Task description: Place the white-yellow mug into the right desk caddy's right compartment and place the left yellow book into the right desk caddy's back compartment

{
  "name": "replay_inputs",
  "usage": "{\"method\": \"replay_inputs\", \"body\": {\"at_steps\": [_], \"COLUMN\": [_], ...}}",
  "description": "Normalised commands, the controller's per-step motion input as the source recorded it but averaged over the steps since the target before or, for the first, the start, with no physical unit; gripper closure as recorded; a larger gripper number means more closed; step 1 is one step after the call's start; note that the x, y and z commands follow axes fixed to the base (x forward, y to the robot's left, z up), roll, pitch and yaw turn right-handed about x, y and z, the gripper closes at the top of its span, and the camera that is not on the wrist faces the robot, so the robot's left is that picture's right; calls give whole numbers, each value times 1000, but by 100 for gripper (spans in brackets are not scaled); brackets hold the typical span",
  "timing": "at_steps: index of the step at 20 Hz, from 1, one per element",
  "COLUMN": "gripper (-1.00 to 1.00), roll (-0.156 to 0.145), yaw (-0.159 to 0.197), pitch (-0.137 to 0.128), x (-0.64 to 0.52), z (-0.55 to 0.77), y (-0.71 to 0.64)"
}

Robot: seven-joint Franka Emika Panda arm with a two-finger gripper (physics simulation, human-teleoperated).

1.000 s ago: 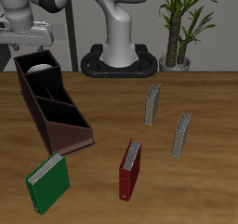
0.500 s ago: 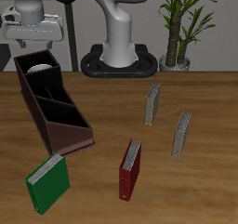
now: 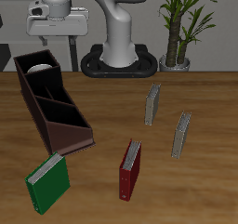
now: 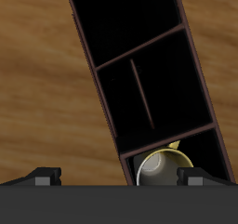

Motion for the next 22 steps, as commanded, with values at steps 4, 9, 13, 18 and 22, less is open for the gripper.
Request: {"method": "replay_inputs", "body": {"at_steps": [4,9,13,18,22], "gripper": [-100,-100,-100,-100,-100], "roll": [28,-75,-24,-52,-6], "yaw": [124,126,-1,-53,-30], "pitch": [-40,-61,-38,11,9], "x": [108,231,223,483,208], "z": [49,87,109,175,69], "y": [803,632,389,465,248]}}
